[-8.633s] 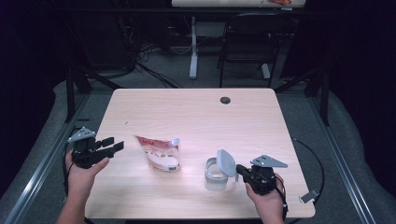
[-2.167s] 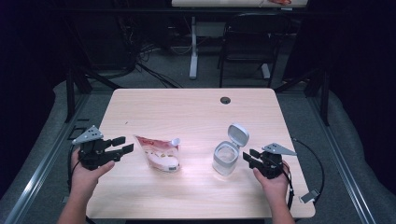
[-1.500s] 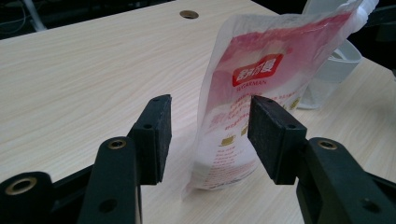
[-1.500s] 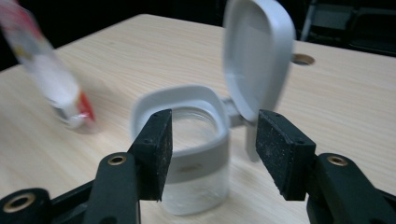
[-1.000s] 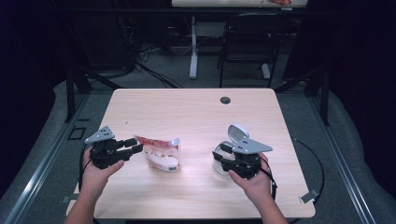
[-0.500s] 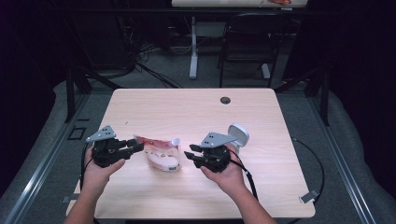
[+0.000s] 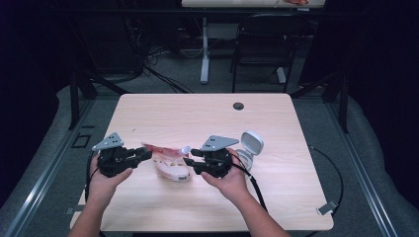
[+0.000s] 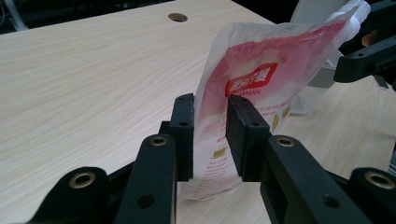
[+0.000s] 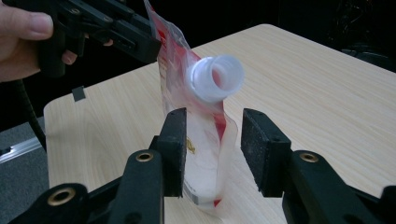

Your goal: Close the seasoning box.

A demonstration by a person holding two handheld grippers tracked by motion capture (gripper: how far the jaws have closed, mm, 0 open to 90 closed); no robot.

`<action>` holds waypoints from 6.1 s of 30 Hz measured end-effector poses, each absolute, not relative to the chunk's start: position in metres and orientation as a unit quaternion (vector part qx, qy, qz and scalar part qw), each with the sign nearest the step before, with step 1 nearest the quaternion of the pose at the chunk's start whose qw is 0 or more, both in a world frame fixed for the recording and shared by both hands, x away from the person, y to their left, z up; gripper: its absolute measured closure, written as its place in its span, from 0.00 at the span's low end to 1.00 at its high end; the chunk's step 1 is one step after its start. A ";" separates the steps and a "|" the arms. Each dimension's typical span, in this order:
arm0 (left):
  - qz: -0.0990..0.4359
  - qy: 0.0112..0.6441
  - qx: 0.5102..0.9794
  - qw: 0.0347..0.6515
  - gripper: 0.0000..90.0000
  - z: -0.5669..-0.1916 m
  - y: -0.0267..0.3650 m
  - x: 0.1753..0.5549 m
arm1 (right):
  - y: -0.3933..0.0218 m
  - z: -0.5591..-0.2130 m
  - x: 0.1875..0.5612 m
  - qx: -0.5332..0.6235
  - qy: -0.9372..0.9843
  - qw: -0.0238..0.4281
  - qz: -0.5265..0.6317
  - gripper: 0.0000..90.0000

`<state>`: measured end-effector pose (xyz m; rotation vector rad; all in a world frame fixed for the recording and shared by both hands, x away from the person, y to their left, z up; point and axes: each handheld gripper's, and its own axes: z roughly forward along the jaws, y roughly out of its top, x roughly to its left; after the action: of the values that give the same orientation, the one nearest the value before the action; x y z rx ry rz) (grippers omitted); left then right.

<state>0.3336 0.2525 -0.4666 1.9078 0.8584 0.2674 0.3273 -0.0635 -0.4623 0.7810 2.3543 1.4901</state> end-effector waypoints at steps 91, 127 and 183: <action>0.092 0.309 0.824 0.467 0.55 -0.413 0.220 0.342 | -0.062 -0.371 0.346 0.138 0.919 0.104 0.354 0.66; 0.085 0.327 0.816 0.470 0.56 -0.424 0.232 0.345 | -0.005 -0.400 0.377 0.112 0.961 0.048 0.249 0.87; 0.012 0.214 0.838 0.502 0.55 -0.454 0.188 0.349 | -0.047 -0.360 0.363 0.081 0.943 0.047 0.319 1.00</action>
<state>0.3488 0.1881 -0.4536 2.0244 0.5174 0.0285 0.3626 -0.0474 -0.3603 0.2474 2.8771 0.9724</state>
